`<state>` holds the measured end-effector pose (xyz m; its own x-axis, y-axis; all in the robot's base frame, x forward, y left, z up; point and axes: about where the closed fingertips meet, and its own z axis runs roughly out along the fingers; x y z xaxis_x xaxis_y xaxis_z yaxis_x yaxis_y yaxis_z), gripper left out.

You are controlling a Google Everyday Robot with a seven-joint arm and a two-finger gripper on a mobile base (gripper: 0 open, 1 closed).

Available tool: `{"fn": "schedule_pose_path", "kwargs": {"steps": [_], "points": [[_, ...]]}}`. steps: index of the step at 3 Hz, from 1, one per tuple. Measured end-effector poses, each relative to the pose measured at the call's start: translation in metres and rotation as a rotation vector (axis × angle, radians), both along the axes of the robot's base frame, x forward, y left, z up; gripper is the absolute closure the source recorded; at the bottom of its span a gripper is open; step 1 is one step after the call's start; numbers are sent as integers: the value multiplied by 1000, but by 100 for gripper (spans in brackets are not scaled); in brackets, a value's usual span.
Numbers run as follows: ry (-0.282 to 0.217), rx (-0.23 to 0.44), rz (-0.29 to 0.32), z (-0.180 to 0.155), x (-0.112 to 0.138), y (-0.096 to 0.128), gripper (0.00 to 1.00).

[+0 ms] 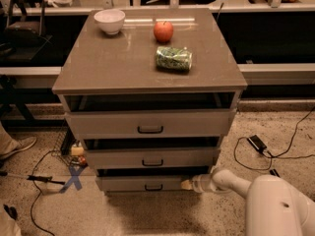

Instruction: Close bottom drawer

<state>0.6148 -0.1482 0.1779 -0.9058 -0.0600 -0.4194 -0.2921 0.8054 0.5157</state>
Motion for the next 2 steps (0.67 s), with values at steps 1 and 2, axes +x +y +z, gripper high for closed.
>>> {"fn": "schedule_pose_path", "kwargs": {"steps": [1,2], "points": [[-45,6,-26,23,-17,-29,100],[-58,23,-29,40,-46,-49,100]]}}
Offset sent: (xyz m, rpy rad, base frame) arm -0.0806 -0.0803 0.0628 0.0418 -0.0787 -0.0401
